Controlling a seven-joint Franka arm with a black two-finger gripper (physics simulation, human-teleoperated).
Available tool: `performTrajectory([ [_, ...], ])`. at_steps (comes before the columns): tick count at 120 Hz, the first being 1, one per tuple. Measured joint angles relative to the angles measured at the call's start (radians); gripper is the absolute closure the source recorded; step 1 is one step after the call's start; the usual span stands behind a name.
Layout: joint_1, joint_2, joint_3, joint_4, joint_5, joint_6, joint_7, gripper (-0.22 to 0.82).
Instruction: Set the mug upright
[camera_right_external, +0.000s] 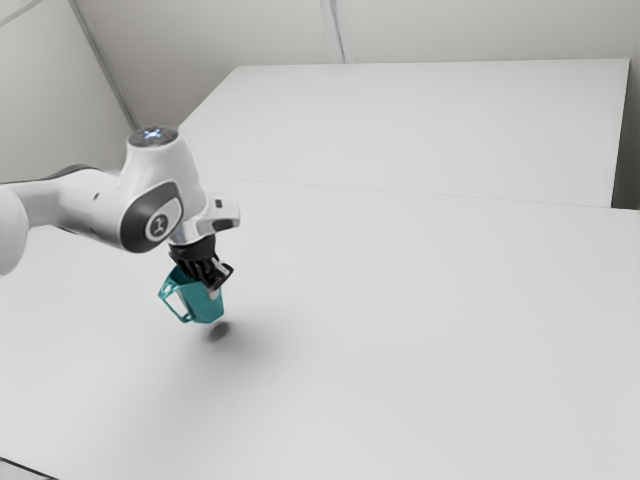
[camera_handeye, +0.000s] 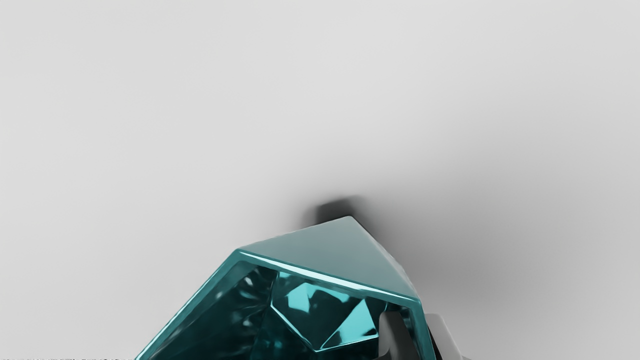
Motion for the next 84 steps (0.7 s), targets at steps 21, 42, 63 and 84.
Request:
performTrajectory([
  [21, -0.001, 0.012, -0.009, -0.023, 0.030, 0.032, -0.060, 0.79],
  [42, -0.001, 0.031, -0.009, -0.026, 0.037, 0.051, -0.106, 0.79],
  [63, -0.001, 0.060, -0.009, -0.026, 0.040, 0.068, -0.141, 0.79],
  [84, -0.001, 0.077, -0.009, -0.027, 0.040, 0.084, -0.167, 0.77],
])
